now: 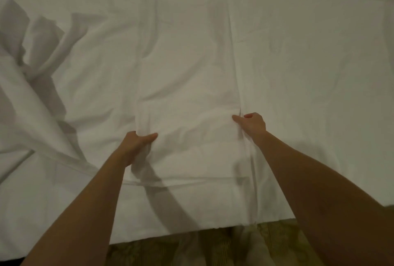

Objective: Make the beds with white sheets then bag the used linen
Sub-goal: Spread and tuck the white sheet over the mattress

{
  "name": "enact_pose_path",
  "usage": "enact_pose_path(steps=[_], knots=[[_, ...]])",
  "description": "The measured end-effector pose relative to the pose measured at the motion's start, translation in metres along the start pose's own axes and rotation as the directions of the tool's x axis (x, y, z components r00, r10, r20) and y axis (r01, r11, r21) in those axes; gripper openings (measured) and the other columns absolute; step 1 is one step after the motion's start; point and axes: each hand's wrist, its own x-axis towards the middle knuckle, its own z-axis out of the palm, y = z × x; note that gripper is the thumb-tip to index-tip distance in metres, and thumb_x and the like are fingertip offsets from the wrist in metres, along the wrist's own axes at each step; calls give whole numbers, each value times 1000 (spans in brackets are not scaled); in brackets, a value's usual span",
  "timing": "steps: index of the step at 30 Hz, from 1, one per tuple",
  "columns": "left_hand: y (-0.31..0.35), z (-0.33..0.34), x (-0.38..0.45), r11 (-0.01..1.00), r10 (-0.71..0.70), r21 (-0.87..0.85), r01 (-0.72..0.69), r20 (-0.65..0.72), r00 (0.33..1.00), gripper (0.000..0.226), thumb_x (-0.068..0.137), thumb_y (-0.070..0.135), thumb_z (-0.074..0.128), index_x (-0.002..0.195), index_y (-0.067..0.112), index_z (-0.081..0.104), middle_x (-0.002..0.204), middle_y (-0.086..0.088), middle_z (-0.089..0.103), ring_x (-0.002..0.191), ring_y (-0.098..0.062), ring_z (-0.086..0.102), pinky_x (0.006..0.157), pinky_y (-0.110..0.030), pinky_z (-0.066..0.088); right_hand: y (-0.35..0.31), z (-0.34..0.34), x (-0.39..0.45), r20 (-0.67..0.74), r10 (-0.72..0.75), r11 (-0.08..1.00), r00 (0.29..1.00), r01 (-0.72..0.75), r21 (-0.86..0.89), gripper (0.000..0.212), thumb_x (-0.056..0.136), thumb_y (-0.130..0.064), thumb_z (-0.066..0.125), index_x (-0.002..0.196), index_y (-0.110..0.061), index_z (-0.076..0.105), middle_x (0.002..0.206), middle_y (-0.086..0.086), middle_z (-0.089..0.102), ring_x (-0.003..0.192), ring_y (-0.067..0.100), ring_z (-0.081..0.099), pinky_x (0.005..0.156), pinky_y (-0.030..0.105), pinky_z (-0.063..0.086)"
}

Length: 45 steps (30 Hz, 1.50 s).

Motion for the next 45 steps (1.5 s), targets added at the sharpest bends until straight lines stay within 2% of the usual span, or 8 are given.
enact_pose_path(steps=[5,9,11,15,23,31,35,45], knots=[[-17,-2,-12,997,-72,-11,74,89,993,31,80,19,77,104,3,65,89,-8,72,81,-24,68,69,-34,54,6,-3,-7,154,9,990,988,-30,136,42,78,-36,78,102,-6,62,97,8,63,85,23,61,70,30,49],[-37,4,-21,995,-103,-10,104,97,990,65,60,29,91,112,3,63,103,-13,71,93,-28,68,81,-38,54,13,-4,-14,266,9,994,964,-38,102,33,78,-26,79,99,-5,64,88,6,65,67,14,60,51,21,44],[-41,8,-23,984,-115,-116,134,157,981,81,50,36,94,116,5,60,107,-11,71,98,-29,67,82,-41,55,17,-10,-14,272,-20,987,962,-25,160,38,79,-17,78,111,0,65,100,10,68,78,19,64,59,23,51],[-51,22,-36,987,-127,-83,134,86,988,45,78,14,78,116,-1,58,100,-12,69,89,-27,66,73,-36,53,24,-22,-15,307,-34,967,951,-47,252,39,84,-8,71,120,5,60,109,14,65,81,20,63,53,19,51],[-14,14,-18,1000,3,-10,-3,-39,999,43,76,25,81,109,3,65,100,-12,70,88,-27,66,72,-34,52,8,-16,2,195,-65,975,979,21,219,51,83,-34,73,122,-4,60,120,13,64,110,29,61,91,43,53],[57,16,31,987,157,7,-158,-174,972,23,89,25,68,101,6,63,77,-5,59,64,-16,54,56,-26,42,-57,-18,43,125,-166,973,978,142,181,46,90,-39,62,120,-5,61,117,13,64,106,30,62,96,45,51],[95,15,66,980,198,15,-199,-214,957,18,88,23,69,93,7,64,93,-15,63,76,-25,59,72,-34,47,-98,-20,73,101,-205,963,973,183,197,45,90,-40,62,119,-6,61,119,13,64,109,30,61,98,43,49],[205,16,156,954,297,110,-277,-275,914,43,88,32,68,115,-1,63,97,-9,61,82,-23,58,72,-31,47,-198,-22,148,178,-150,950,973,91,299,56,91,-40,62,127,1,52,108,9,60,95,25,59,79,33,48]])
